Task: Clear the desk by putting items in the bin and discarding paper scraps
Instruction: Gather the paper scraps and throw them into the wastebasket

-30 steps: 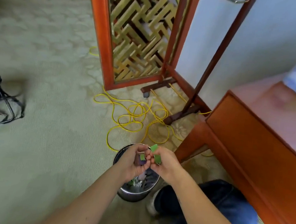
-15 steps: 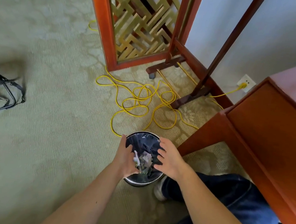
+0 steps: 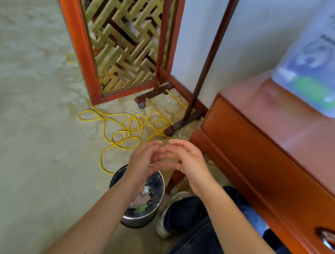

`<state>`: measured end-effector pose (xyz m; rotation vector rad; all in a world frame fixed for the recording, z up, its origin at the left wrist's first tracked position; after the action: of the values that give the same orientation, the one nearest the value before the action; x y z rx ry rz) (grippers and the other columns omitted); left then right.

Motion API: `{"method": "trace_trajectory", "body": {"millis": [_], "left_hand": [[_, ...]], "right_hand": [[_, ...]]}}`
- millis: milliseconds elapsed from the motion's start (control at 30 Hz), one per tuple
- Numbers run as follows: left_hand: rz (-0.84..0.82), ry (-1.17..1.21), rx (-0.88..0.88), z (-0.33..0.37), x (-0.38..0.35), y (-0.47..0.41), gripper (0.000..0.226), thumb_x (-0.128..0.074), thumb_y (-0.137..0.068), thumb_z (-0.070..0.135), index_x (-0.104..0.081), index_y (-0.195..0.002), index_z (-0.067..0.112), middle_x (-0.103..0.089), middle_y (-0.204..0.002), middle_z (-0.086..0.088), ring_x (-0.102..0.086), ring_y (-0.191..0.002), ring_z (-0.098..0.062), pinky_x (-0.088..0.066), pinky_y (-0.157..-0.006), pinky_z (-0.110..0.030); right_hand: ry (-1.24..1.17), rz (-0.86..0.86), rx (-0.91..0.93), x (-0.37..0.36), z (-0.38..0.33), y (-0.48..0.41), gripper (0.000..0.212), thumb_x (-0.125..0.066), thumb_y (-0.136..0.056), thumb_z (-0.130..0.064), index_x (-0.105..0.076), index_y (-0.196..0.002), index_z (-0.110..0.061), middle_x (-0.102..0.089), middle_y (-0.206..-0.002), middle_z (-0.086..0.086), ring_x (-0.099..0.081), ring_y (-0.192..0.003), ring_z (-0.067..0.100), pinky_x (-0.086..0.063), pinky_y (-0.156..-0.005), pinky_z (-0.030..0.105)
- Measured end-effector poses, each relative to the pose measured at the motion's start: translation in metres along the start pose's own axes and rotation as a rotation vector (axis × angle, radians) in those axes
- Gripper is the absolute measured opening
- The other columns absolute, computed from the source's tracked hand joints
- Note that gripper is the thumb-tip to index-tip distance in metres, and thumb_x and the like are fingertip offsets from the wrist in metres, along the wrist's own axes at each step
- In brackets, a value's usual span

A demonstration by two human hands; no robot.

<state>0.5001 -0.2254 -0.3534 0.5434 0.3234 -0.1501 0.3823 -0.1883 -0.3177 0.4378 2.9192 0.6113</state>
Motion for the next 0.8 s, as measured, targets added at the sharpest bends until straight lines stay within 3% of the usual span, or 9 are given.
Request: {"method": "trace_trajectory", "body": {"millis": [200, 367, 533, 800], "left_hand": [[-0.154, -0.010, -0.214, 0.062, -0.063, 0.051, 0.020, -0.046, -0.098, 0.011, -0.064, -0.098, 0.019, -0.068, -0.079, 0.003, -0.062, -0.068, -0.008, -0.052, -0.059, -0.021], [-0.389, -0.035, -0.284, 0.090, -0.139, 0.102, 0.022, -0.044, -0.097, 0.010, -0.065, -0.098, 0.016, -0.067, -0.076, 0.000, -0.060, -0.062, -0.009, -0.051, -0.054, -0.019], [-0.623, -0.145, -0.299, 0.082, -0.232, 0.154, 0.022, -0.045, -0.097, 0.008, -0.066, -0.097, 0.012, -0.067, -0.078, -0.003, -0.060, -0.066, -0.013, -0.050, -0.058, -0.024], [-0.878, -0.294, -0.259, 0.021, -0.356, 0.228, 0.021, -0.049, -0.094, 0.006, -0.068, -0.095, 0.013, -0.067, -0.081, -0.004, -0.060, -0.072, -0.016, -0.051, -0.061, -0.026]], "right_hand": [[-0.065, 0.037, 0.195, 0.046, -0.079, 0.064, 0.023, -0.055, -0.095, -0.012, -0.064, -0.116, -0.010, -0.068, -0.117, 0.013, -0.065, -0.108, 0.025, -0.053, -0.095, 0.041], [-0.098, 0.082, 0.396, 0.103, -0.128, 0.129, 0.021, -0.052, -0.095, -0.005, -0.066, -0.110, -0.010, -0.071, -0.101, 0.011, -0.065, -0.088, 0.021, -0.054, -0.083, 0.036], [-0.034, 0.307, 0.546, 0.180, -0.151, 0.192, 0.020, -0.052, -0.095, -0.003, -0.067, -0.100, -0.014, -0.072, -0.092, 0.004, -0.064, -0.076, 0.012, -0.054, -0.066, 0.022], [-0.052, 0.660, 0.571, 0.298, -0.131, 0.287, 0.020, -0.053, -0.095, -0.004, -0.068, -0.104, -0.012, -0.074, -0.097, 0.006, -0.065, -0.076, 0.011, -0.053, -0.067, 0.026]]}}
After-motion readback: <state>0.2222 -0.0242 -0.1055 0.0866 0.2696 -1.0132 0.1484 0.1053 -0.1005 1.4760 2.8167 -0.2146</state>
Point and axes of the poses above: each hand's wrist, its own y-axis away from the middle knuckle, its own x-axis out of the back of the hand, z = x × y, the point moved 5 cm from there along -y, towards the middle knuckle
